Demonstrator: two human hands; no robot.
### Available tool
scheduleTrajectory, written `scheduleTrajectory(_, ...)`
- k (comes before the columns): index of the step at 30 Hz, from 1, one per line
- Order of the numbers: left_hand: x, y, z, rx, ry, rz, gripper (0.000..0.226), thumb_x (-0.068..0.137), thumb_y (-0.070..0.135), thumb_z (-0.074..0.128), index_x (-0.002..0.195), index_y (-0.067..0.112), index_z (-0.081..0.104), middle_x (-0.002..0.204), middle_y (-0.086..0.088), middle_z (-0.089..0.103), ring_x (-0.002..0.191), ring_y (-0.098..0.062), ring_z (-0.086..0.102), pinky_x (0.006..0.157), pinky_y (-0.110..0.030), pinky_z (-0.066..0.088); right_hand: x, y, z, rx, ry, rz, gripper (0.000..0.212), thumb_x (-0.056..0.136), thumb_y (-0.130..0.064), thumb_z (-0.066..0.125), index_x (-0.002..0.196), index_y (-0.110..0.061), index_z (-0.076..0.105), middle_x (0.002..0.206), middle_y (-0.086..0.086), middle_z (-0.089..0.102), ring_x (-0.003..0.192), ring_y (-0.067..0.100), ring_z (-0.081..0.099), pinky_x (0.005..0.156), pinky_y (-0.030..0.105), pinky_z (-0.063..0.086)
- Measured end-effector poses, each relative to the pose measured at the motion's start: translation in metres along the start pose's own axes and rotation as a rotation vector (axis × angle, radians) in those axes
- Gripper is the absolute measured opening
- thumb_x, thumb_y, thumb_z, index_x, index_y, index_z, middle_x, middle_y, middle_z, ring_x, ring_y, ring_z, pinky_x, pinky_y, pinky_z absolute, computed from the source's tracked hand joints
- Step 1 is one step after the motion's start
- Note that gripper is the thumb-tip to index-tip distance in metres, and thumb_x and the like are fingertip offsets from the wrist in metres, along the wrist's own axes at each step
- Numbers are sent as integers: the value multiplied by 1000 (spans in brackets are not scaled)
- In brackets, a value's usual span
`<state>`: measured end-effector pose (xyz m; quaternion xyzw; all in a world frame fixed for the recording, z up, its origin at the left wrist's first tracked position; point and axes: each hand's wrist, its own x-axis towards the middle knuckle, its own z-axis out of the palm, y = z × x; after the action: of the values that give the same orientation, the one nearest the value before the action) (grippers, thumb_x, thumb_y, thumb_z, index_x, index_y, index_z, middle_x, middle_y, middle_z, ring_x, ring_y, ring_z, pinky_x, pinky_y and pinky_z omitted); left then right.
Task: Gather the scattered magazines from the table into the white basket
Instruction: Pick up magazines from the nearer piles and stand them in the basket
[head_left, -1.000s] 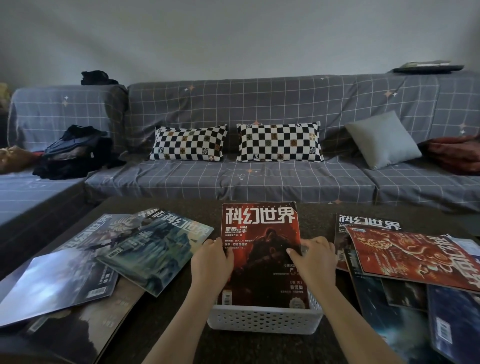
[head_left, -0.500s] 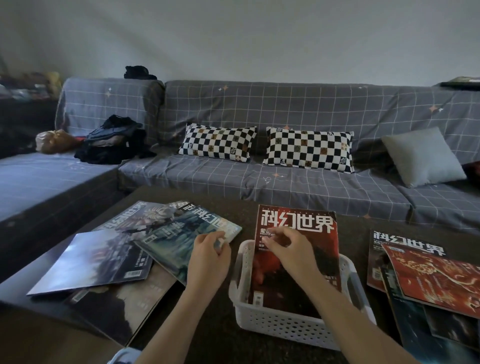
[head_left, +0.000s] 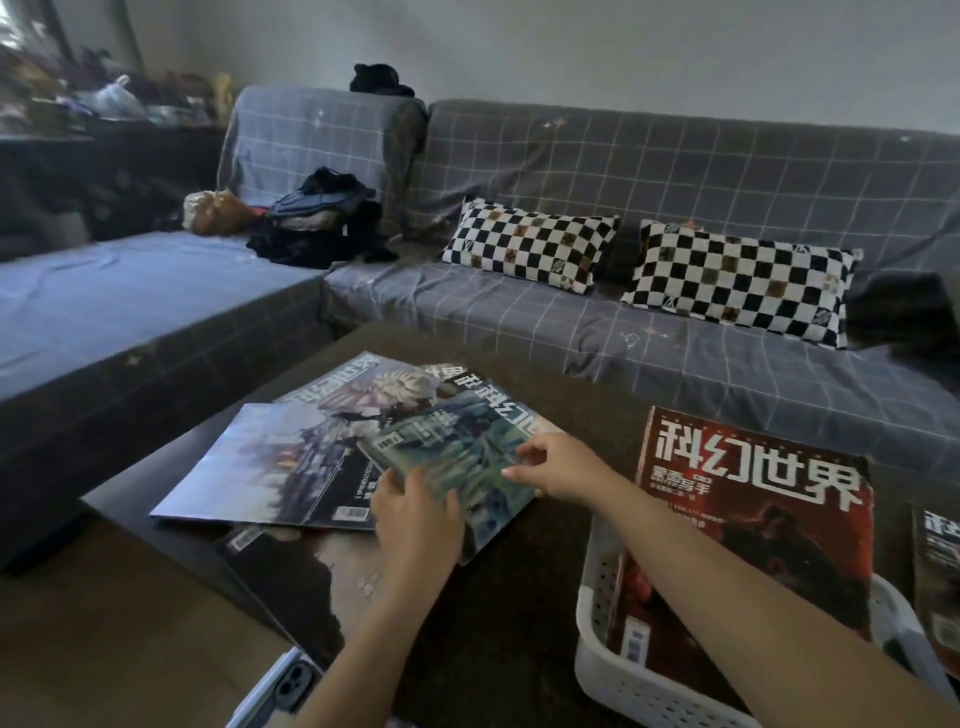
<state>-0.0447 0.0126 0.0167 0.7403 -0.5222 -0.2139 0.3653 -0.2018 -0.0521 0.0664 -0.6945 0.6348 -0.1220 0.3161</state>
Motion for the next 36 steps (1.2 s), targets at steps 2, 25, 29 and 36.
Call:
scheduleTrajectory(2,4,-4,3,-125,31,-34,52,93,20,58,140,7,41,150,-17,23,140,-29,24,113,-33,25,13,-4,10,-17,-156,114,62,83,-43,65,129,-5,50,132,13,53,102,23,61,86,35,54)
scheduleTrajectory(25,12,9,-10,-740,115,2,31,89,14,66,117,20,53,99,9,67,81,-3,69,63,-25,59,-16,-16,15,333,-60,95,53,81,-43,67,123,-13,58,122,6,61,111,23,56,98,40,45)
scheduleTrajectory(29,-2,27,-34,-860,191,104,25,89,15,66,110,19,53,96,2,69,78,-7,71,61,-21,57,-44,-27,3,902,42,122,50,77,-18,74,120,2,56,113,12,66,94,20,64,75,29,54)
scheduleTrajectory(36,-42,58,-63,-1068,137,197,22,88,16,67,100,30,55,103,-9,69,90,-21,71,71,-35,60,-93,-38,-15,1618,135,86,34,83,10,57,117,7,52,123,24,59,99,30,63,87,40,52)
